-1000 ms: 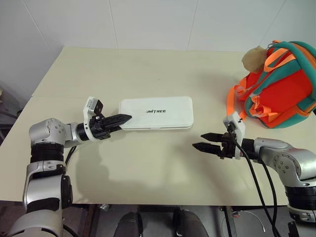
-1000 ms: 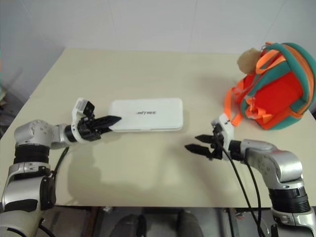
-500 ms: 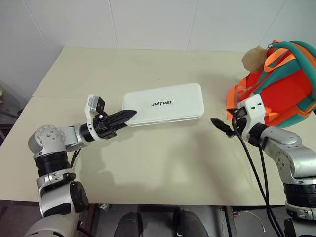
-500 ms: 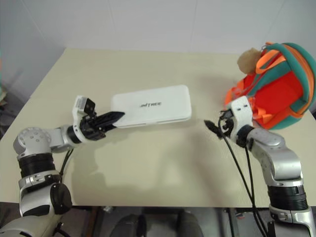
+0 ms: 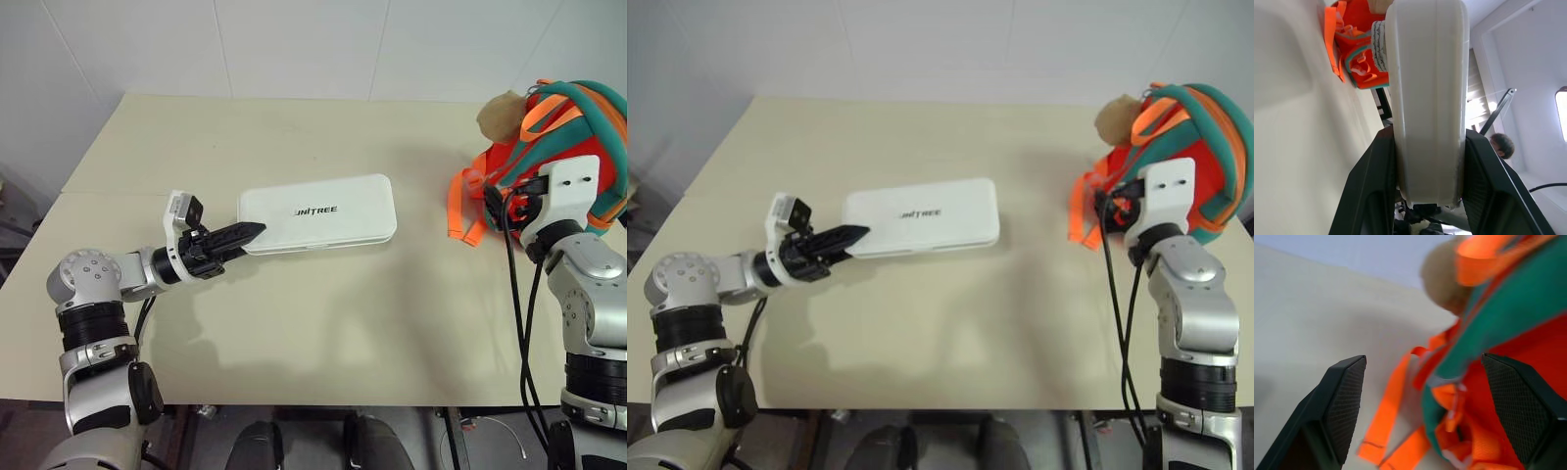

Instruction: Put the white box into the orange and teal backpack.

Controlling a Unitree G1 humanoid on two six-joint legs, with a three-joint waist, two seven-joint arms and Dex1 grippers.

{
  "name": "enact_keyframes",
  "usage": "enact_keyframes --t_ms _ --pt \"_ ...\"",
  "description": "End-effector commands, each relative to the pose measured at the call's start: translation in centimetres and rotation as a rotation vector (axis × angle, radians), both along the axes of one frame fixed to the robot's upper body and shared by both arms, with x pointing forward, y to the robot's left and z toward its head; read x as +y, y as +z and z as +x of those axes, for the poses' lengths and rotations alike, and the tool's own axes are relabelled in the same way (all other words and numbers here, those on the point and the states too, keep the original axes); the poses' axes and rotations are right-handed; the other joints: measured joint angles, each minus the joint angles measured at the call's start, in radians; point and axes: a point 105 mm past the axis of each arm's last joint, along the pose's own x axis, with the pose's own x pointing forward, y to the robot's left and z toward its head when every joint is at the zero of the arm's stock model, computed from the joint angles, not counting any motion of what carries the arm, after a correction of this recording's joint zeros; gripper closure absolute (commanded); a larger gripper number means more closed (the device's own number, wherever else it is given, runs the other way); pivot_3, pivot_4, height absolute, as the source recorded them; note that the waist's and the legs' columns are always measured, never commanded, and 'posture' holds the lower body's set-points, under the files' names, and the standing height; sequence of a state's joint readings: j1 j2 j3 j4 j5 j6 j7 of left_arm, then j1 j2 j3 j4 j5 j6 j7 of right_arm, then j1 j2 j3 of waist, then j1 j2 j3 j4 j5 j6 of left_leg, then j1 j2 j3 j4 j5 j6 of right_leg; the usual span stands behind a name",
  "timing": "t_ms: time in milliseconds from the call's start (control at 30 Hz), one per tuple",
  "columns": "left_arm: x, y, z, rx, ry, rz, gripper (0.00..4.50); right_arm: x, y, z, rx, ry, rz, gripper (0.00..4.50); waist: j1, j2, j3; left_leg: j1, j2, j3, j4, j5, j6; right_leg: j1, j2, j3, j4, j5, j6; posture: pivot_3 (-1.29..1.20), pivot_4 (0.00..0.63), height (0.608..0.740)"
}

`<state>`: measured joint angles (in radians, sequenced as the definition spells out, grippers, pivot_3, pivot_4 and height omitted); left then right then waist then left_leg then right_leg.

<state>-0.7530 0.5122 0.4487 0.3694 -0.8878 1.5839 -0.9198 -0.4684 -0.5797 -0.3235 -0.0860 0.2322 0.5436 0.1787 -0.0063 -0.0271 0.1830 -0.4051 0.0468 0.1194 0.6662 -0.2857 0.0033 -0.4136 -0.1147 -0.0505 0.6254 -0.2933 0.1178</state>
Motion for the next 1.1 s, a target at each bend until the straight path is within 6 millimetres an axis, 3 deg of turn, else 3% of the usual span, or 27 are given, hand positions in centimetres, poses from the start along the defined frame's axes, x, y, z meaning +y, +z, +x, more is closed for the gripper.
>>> enact_keyframes --t_ms 33,300,567,1100 --pt "0.2 1.9 -0.1 -0.076 -0.024 -0.047 3.12 -1.3 1.1 -0.1 -0.066 -0.065 0.044 0.00 -0.001 0.000 0.000 0.000 0.000 0.000 0.000 0.000 0.000 0.000 0.000 0.000 0.000 0.000 0.000 0.00 0.150 0.740" --pt "0.2 2.0 -0.2 -0.083 -0.035 -0.050 3.12 -1.8 -0.4 1.7 -0.035 -0.054 0.168 0.00 -0.016 0.000 0.000 0.000 0.000 0.000 -0.001 0.000 0.000 0.000 0.000 0.000 0.000 0.000 0.000 0.00 0.150 0.740" --pt "0.3 2.0 -0.4 -0.085 -0.033 -0.048 3.12 -1.2 0.2 3.5 -0.071 0.003 0.195 0.00 -0.027 0.000 0.000 0.000 0.000 0.000 -0.001 0.001 -0.001 0.000 0.000 0.001 0.000 0.000 0.000 0.00 0.150 0.740" --pt "0.3 2.2 -0.6 -0.080 -0.033 -0.053 3.12 0.7 1.3 8.8 -0.104 0.104 0.262 0.00 -0.033 0.001 0.000 0.001 0.000 0.001 -0.002 0.002 -0.002 0.000 0.000 0.001 0.000 0.000 0.000 0.00 0.150 0.740"
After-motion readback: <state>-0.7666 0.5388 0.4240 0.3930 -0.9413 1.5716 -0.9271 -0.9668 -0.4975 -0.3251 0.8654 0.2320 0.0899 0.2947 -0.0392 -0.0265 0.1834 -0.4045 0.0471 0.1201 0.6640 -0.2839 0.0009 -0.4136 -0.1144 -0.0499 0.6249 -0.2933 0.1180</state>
